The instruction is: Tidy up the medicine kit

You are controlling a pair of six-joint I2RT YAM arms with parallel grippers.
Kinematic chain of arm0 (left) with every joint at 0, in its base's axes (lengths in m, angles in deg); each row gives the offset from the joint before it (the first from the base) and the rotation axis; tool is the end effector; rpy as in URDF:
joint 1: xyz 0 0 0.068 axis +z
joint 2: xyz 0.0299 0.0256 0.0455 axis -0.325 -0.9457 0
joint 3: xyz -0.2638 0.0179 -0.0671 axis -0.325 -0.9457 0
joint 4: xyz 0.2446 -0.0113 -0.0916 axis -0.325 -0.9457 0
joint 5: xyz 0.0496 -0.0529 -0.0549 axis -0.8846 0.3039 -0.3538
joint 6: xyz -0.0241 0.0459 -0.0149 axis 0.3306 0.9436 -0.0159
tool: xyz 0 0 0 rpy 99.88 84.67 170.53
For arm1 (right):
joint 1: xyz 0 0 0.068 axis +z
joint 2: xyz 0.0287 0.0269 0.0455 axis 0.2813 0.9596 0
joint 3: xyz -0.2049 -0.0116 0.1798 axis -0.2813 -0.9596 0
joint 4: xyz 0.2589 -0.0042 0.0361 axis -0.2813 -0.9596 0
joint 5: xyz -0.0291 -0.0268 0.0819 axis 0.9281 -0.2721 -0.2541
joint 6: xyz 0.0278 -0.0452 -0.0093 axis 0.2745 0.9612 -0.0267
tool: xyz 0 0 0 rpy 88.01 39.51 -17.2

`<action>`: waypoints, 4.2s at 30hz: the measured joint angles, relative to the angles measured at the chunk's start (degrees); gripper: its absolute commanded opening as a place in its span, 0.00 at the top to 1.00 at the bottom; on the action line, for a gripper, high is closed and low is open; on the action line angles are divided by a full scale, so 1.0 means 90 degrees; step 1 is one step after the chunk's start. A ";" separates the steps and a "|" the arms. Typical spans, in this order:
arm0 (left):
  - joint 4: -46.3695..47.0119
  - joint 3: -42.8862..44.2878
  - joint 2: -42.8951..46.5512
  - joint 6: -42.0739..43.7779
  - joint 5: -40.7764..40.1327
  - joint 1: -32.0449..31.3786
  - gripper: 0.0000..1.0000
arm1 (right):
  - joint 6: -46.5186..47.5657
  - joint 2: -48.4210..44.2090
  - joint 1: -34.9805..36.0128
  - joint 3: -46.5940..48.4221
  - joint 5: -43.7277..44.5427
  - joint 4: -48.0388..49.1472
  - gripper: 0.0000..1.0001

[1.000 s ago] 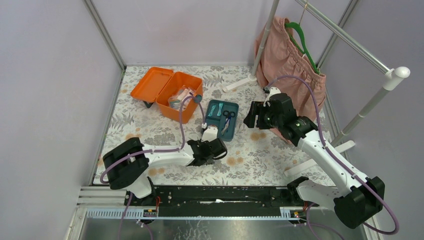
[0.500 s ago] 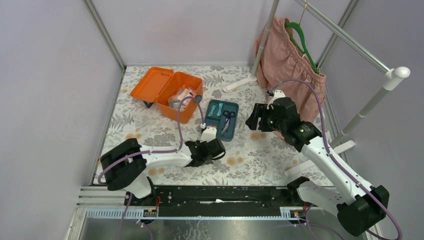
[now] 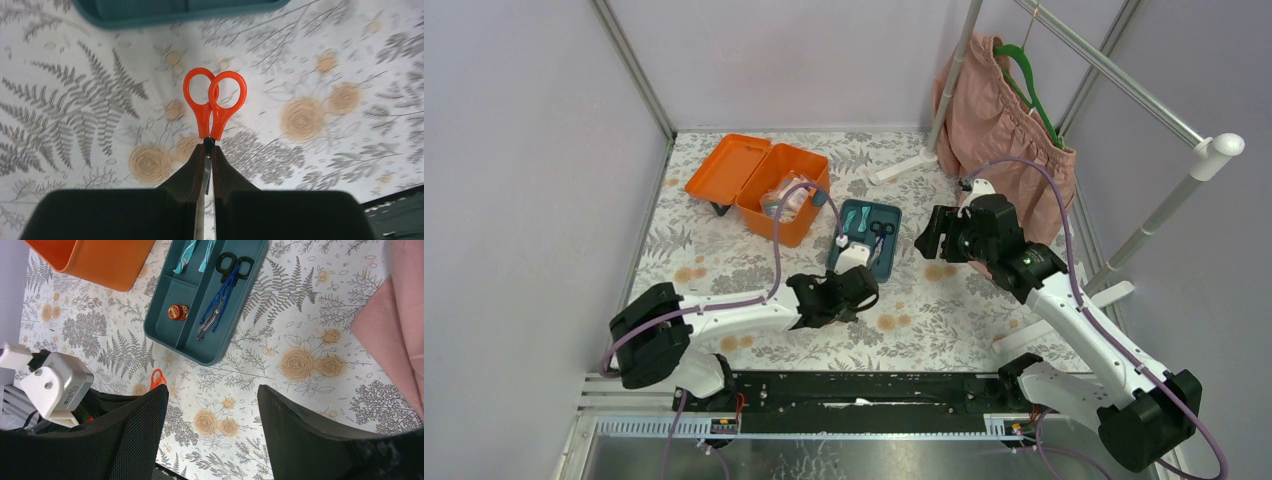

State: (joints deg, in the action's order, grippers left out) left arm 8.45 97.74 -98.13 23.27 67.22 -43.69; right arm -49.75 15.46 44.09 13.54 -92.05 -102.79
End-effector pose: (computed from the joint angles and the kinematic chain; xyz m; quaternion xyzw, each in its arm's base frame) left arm 0.1383 -0.2387 0.1887 0.1345 0.9428 -0.0780 0.2950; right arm 0.2004 0.1080 0.3123 -0.0371 0.8624 0.2483 0.4395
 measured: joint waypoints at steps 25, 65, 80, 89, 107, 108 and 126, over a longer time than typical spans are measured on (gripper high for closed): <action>0.0236 0.3349 -0.3024 0.1447 0.0704 0.1608 0.89 | 0.0063 -0.0542 0.0000 -0.0095 0.0777 -0.0376 0.25; -0.0058 0.1972 0.0602 0.1661 0.0750 0.2934 0.58 | 0.0046 0.2431 0.0000 0.0187 0.0607 0.0024 0.26; -0.0413 0.1428 0.1443 0.1537 0.0522 0.2960 0.57 | 0.0087 0.4789 0.0002 0.1763 0.0352 0.0670 0.27; -0.0568 0.1379 0.1491 0.1513 0.0447 0.2973 0.57 | 0.0255 0.5552 0.0092 0.2302 0.0597 0.0648 0.27; -0.0578 0.1333 0.1508 0.1484 0.0401 0.3048 0.56 | 0.0483 0.5974 0.0342 0.2657 0.0947 0.0612 0.26; -0.0583 0.1333 0.1525 0.1484 0.0391 0.3060 0.56 | 0.0481 0.5901 0.0342 0.2582 0.0950 0.0668 0.26; -0.0544 0.1333 0.1277 0.1489 0.0899 0.3026 0.55 | 0.0277 0.3582 0.0340 0.0957 0.1307 0.0986 0.22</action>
State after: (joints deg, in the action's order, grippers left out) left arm 3.55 109.74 -86.64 36.67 75.31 -16.46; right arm -47.26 47.69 47.15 22.15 -80.30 -93.92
